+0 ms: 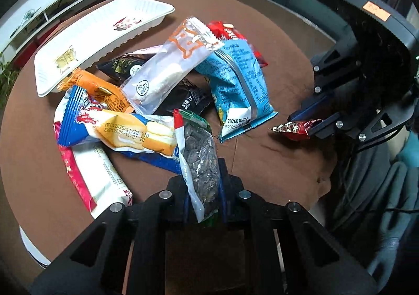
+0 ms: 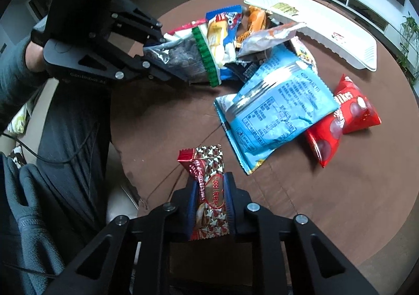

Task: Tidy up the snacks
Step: 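Grasp the green-edged seed bag with the left tool while the right tool grasps the brown wafer, then carry both packets over the white tray and open both tools to release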

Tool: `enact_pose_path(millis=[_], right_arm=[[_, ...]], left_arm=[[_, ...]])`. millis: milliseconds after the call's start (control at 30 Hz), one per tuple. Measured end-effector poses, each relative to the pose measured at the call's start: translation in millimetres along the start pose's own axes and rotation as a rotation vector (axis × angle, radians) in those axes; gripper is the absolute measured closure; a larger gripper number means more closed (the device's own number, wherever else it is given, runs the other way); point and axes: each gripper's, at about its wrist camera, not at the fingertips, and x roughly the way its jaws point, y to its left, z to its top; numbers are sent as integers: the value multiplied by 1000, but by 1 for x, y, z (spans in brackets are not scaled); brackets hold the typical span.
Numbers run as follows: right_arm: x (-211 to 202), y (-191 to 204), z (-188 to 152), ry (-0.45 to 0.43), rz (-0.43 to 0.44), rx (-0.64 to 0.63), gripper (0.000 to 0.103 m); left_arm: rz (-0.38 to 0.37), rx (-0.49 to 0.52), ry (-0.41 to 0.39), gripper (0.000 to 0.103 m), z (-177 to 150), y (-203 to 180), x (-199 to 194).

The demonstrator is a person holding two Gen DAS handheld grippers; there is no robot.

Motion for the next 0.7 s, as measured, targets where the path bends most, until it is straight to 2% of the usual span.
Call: enact_pose_path(millis=[200, 500, 700], right_arm=[[-15, -5, -3, -56, 38, 56, 82], [-41, -31, -5, -184, 111, 210, 82], [-74, -86, -4, -314, 115, 412, 82]], left_arm=[[-44, -63, -53, 88, -9, 5, -14], [-162, -214, -192, 88, -17, 25, -55], [-144, -310, -265, 88, -9, 65, -82]])
